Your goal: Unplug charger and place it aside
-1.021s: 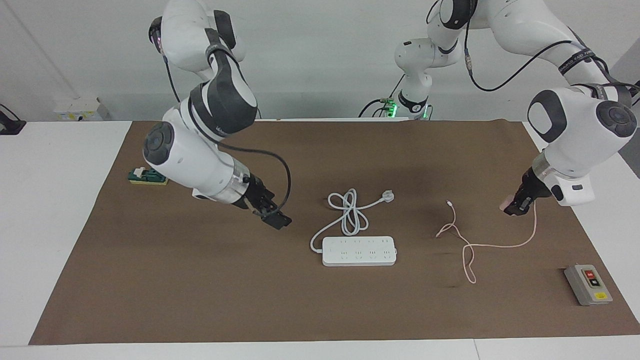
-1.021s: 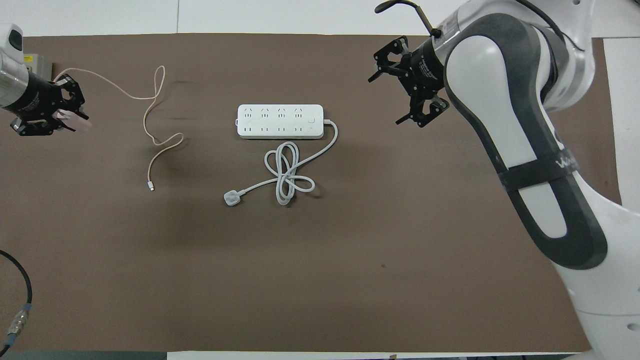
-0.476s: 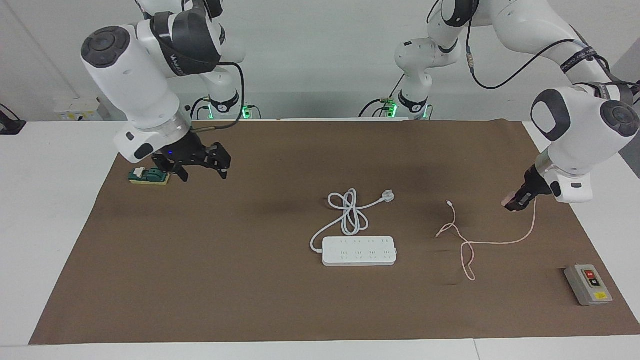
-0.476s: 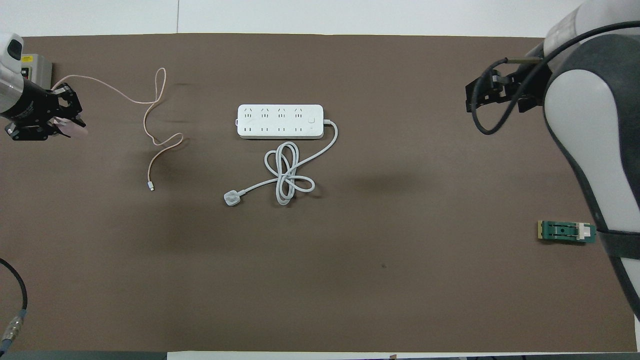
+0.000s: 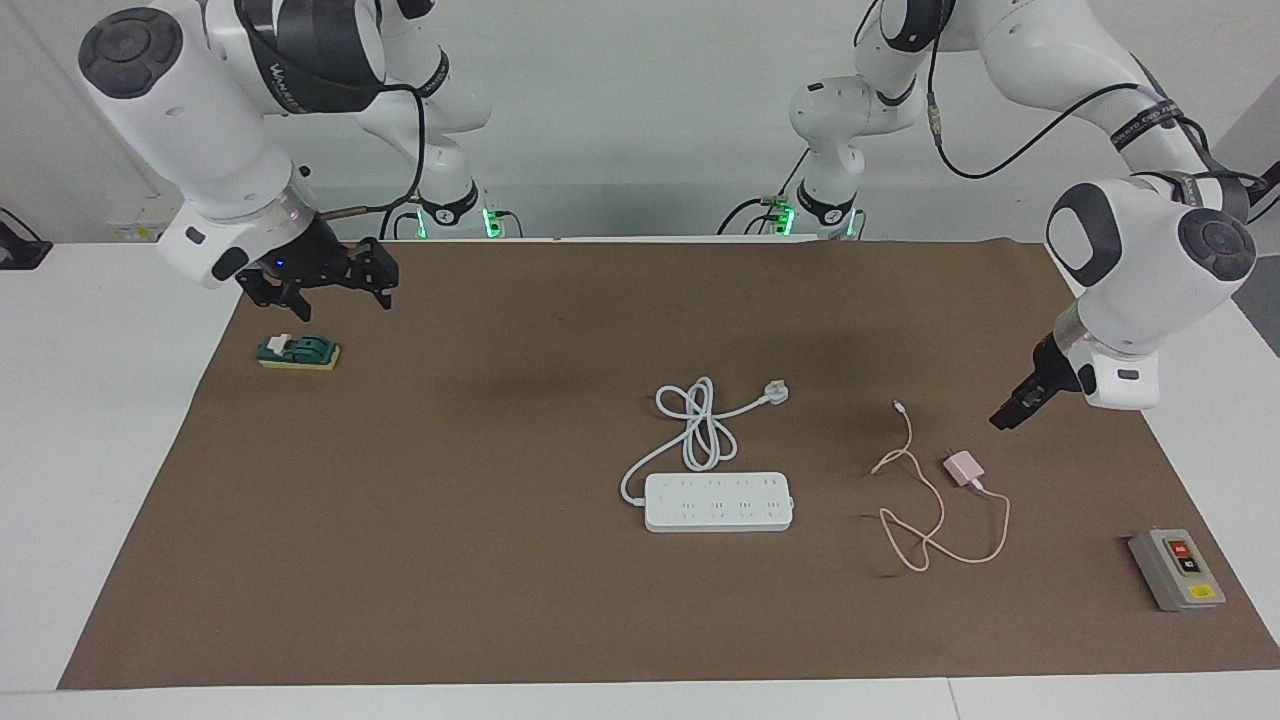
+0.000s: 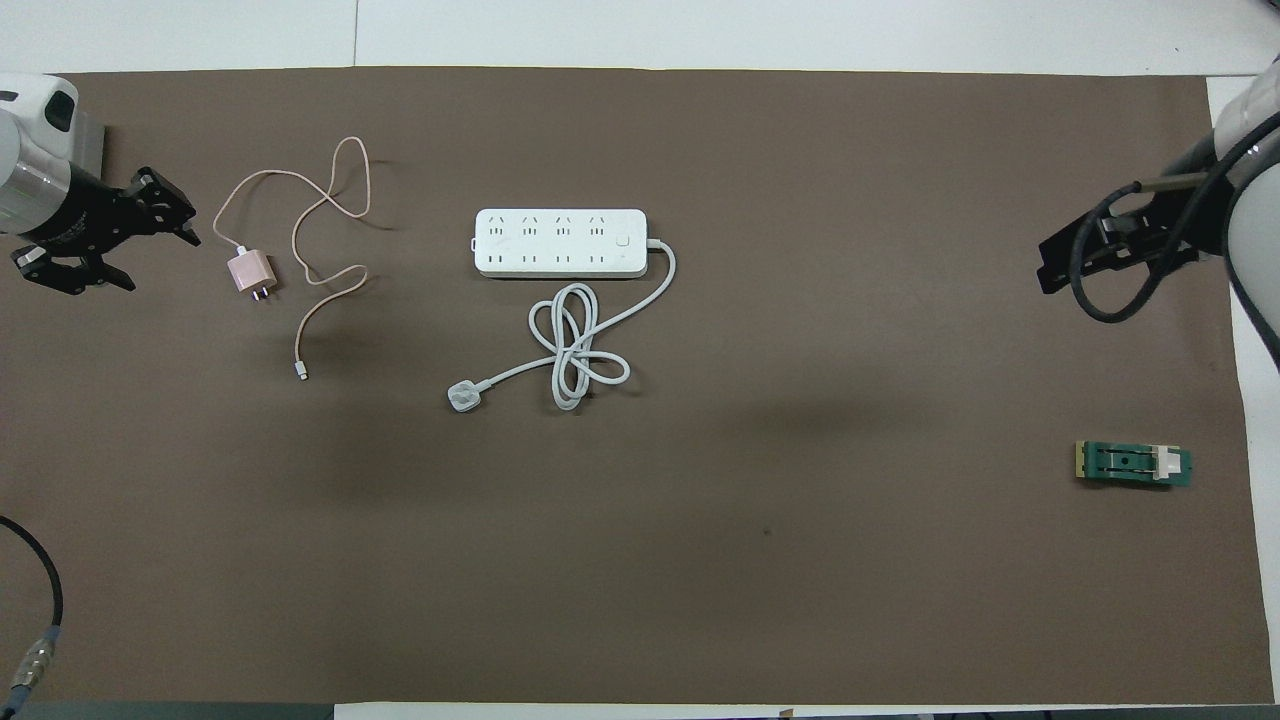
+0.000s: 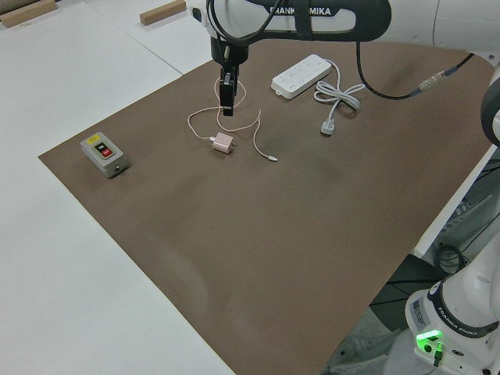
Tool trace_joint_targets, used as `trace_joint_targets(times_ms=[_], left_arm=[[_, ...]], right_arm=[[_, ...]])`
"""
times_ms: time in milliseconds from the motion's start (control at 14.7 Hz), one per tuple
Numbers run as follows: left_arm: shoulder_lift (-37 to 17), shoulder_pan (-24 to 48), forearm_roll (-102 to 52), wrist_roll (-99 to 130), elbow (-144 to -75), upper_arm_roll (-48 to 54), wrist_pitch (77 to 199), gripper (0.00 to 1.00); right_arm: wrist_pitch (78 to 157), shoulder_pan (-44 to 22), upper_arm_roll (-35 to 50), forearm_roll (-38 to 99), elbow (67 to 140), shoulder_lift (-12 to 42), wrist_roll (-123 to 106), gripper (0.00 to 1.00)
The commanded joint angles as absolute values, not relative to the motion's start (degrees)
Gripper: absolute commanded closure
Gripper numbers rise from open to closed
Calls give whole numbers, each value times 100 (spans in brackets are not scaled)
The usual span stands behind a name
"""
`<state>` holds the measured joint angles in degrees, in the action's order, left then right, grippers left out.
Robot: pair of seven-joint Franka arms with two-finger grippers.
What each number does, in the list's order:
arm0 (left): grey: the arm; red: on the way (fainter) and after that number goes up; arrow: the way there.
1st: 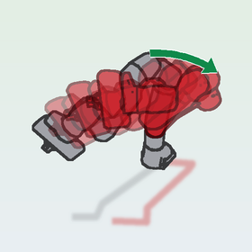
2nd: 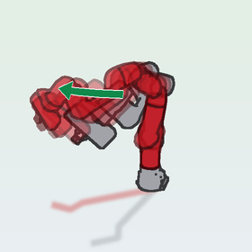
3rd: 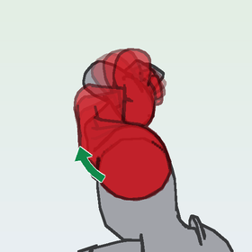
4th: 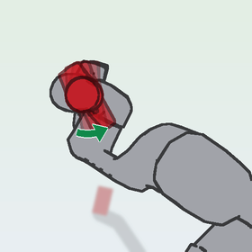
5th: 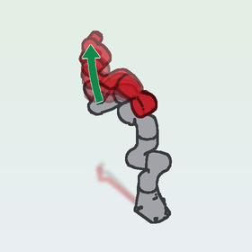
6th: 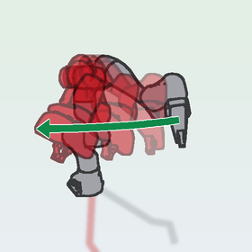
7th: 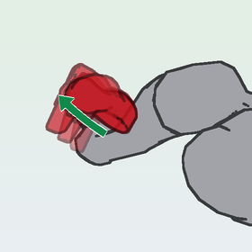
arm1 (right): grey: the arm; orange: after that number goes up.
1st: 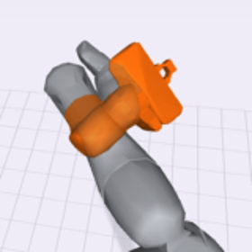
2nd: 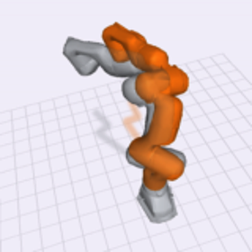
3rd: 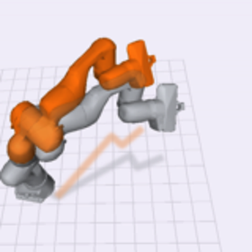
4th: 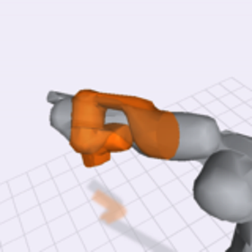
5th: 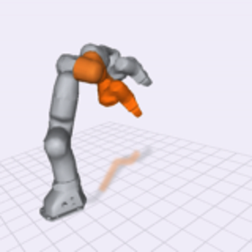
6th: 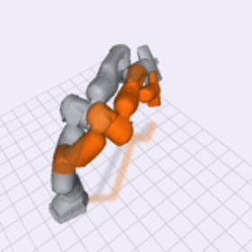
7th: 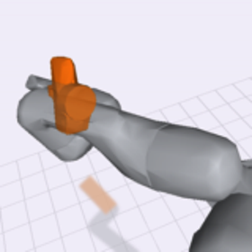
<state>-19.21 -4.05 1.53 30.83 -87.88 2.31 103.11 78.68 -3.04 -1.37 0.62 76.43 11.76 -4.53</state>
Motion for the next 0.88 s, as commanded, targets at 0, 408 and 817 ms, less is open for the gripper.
trace_joint_targets(times_ms=[0, 408, 817], left_arm=[[-1679, -378, 185, 2559, -9044, 176, 10424, 0], [-1294, -378, 193, 1670, -8921, 176, 10213, 0], [-914, -211, 350, 1364, -8833, 228, 9572, 0]], right_arm=[[8330, -255, -62, -368, 8742, 441, -448, 0], [9018, -27, 78, -378, 9528, -220, -466, 0], [8842, 176, 352, -316, 9413, -220, -413, 0]])
